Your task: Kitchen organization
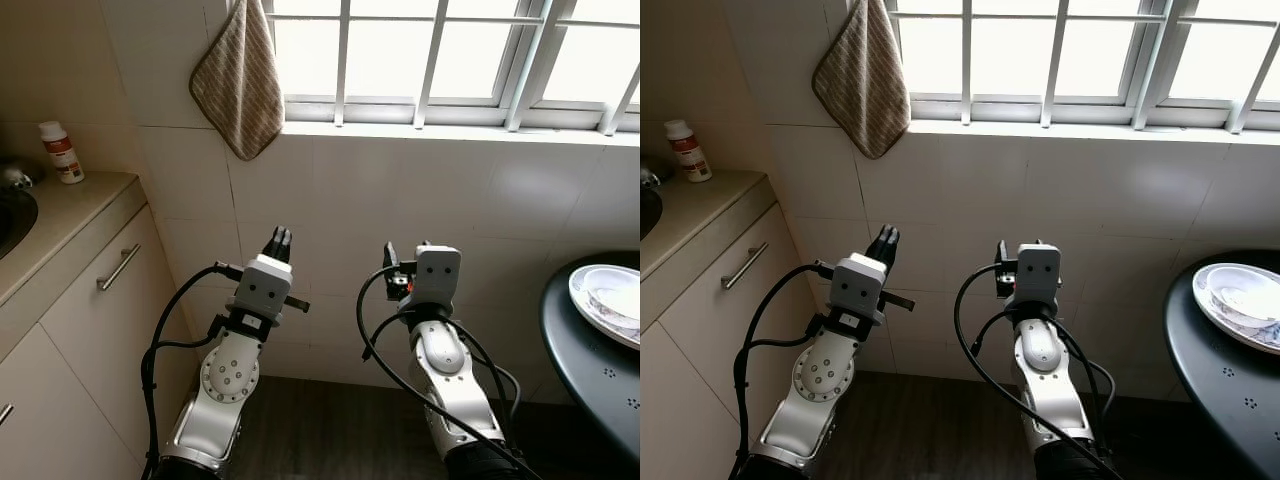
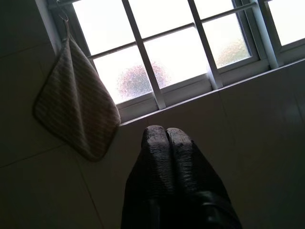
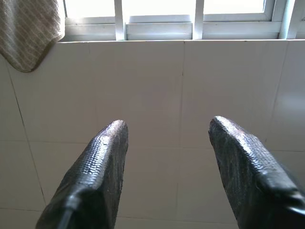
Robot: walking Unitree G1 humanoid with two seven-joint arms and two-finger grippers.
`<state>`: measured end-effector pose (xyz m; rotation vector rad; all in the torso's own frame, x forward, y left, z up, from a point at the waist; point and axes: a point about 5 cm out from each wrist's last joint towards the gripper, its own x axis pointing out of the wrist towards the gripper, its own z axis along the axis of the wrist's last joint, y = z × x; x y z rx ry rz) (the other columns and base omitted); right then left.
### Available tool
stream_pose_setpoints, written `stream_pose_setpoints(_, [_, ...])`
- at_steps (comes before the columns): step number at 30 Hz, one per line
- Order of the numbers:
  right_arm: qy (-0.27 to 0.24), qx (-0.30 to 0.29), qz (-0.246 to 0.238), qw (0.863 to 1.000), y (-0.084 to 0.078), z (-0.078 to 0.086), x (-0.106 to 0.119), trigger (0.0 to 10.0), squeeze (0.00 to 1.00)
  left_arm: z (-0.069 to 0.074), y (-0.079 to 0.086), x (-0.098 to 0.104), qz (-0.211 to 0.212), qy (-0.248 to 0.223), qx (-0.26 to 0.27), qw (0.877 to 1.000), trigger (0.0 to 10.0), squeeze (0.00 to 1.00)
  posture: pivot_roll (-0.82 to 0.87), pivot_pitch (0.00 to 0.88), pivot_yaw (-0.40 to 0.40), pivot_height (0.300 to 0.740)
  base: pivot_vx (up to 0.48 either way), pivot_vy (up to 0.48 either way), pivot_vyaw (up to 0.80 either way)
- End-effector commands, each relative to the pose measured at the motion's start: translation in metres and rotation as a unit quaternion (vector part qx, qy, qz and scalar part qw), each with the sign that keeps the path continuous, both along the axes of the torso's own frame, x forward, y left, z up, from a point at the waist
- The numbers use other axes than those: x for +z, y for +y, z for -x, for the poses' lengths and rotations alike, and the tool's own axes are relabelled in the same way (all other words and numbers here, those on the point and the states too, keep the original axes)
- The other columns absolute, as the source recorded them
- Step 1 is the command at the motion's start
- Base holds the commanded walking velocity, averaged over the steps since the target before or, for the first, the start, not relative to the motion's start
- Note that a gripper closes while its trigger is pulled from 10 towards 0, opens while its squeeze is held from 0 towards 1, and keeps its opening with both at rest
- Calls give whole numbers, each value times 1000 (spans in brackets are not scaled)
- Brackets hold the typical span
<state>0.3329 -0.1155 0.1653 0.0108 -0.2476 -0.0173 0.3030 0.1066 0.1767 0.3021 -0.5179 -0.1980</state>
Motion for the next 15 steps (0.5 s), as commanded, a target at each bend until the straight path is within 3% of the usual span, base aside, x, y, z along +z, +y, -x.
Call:
stream_pose_setpoints(1, [10, -7, 8, 1000, -3, 0, -4, 10000, 0, -1, 0, -4, -3, 14, 0, 1000, 10000, 0, 27, 0, -5, 740, 0, 0, 0])
stream_pose_setpoints(6, [13, -9, 9, 1000, -2, -1, -4, 10000, 0, -2, 0, -6, -6, 22, 4, 1000, 10000, 0, 28, 0, -6, 740, 0, 0, 0])
stream_pose_setpoints(15, [13, -8, 9, 1000, -2, -1, -5, 10000, 0, -3, 1, -9, -13, 28, 10, 999, 10000, 0, 29, 0, -7, 740, 0, -480, 0])
